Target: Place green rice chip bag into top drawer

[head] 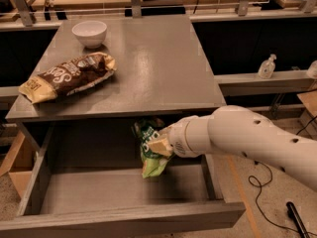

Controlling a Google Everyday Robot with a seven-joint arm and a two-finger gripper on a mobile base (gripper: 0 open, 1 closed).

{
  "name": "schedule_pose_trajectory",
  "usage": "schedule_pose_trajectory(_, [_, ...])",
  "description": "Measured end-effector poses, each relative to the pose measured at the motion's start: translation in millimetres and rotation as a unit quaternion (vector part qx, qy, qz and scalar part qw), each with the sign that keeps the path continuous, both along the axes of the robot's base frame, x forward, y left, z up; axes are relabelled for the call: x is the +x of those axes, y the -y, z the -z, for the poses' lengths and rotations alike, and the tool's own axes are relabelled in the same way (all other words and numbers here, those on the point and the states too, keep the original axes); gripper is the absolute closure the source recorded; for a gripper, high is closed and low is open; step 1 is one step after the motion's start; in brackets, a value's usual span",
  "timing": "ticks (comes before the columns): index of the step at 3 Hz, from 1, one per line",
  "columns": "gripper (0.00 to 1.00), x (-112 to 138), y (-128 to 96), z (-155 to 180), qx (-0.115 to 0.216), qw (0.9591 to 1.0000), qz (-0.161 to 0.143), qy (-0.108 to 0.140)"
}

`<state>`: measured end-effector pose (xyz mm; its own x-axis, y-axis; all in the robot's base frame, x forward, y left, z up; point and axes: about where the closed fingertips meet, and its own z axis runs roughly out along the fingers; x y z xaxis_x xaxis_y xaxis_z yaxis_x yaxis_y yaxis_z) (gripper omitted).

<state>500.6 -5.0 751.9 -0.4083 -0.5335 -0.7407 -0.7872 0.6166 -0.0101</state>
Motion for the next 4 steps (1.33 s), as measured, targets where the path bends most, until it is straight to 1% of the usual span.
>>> schedule_pose_trajectory(2, [0.12,-1,-3,-2,-0.001,1.0,-0.003,0.002])
schedule_pose_trajectory(3, [0.0,-6,6,-2,0.009,0.9999,0.008,0.004])
schedule_pose_trajectory(4, [0.0,-13,27,13,0.026,0.9989,0.039,-0.011])
